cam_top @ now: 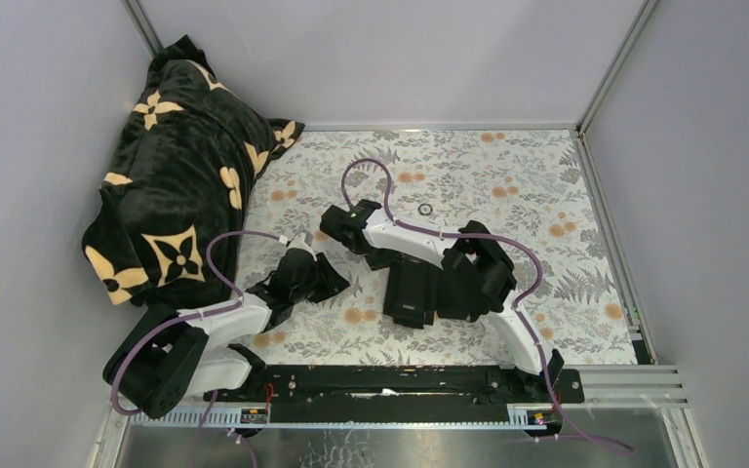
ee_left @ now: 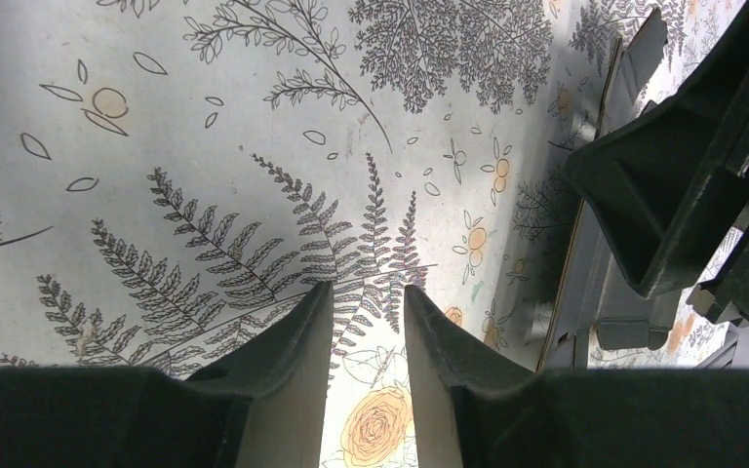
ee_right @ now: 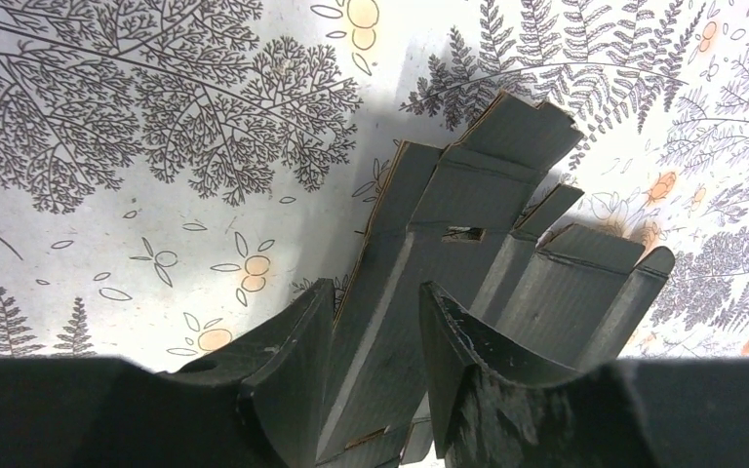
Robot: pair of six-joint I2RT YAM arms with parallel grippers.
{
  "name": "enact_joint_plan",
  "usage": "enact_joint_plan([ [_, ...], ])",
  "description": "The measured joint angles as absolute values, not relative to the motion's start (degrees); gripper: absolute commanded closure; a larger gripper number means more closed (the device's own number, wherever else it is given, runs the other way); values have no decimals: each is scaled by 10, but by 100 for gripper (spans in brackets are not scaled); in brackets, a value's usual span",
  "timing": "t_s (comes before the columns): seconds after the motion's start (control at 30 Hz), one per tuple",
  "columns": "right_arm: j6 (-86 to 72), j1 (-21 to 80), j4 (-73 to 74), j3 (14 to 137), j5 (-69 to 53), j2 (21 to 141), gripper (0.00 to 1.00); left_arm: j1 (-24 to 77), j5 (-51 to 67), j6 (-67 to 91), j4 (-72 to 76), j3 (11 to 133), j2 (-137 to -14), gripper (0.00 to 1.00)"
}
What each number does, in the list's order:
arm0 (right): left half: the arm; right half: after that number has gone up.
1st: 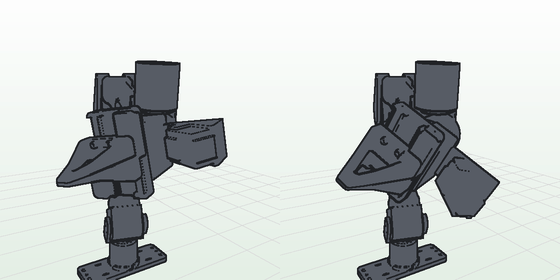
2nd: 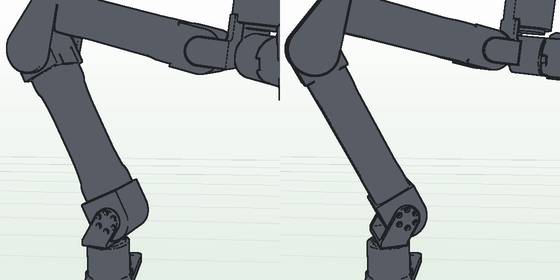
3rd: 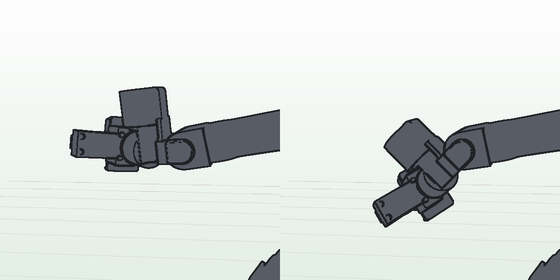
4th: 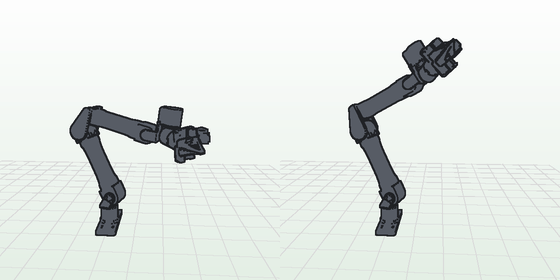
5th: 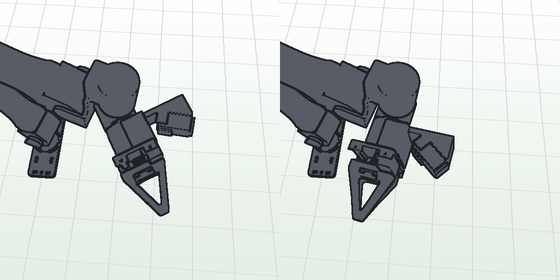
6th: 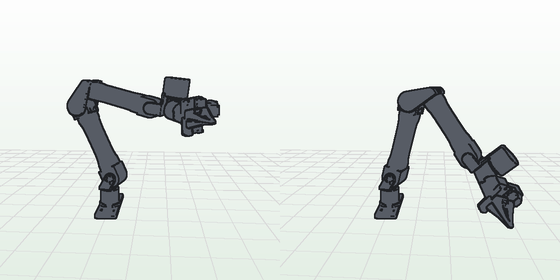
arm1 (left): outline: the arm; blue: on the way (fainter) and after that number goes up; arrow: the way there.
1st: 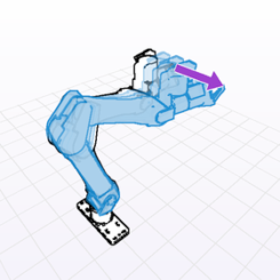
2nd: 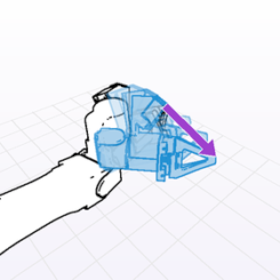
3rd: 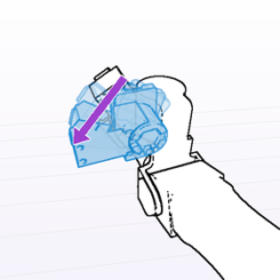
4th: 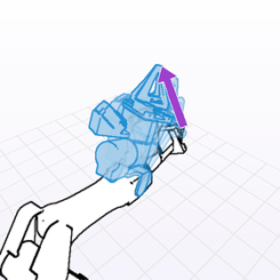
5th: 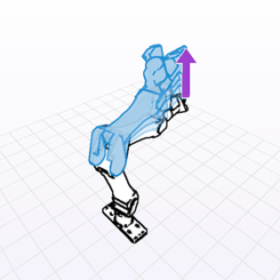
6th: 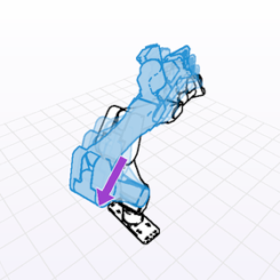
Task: Fold the paper box
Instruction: Fold the paper box at the center of the board.
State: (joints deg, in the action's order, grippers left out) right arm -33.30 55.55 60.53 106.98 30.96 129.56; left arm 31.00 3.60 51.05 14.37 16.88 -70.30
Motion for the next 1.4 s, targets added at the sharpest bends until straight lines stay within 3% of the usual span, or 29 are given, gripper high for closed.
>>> enact_joint_plan([
  [0.53,-333,564,641,1089,336,1335,55,302,40,508,144,155,-689,62],
  [1.17,-336,569,665,1106,356,1341,89,291,50,508,145,147,-679,62],
  [1.4,-335,570,634,1066,348,1309,95,291,50,506,142,147,-676,62],
])
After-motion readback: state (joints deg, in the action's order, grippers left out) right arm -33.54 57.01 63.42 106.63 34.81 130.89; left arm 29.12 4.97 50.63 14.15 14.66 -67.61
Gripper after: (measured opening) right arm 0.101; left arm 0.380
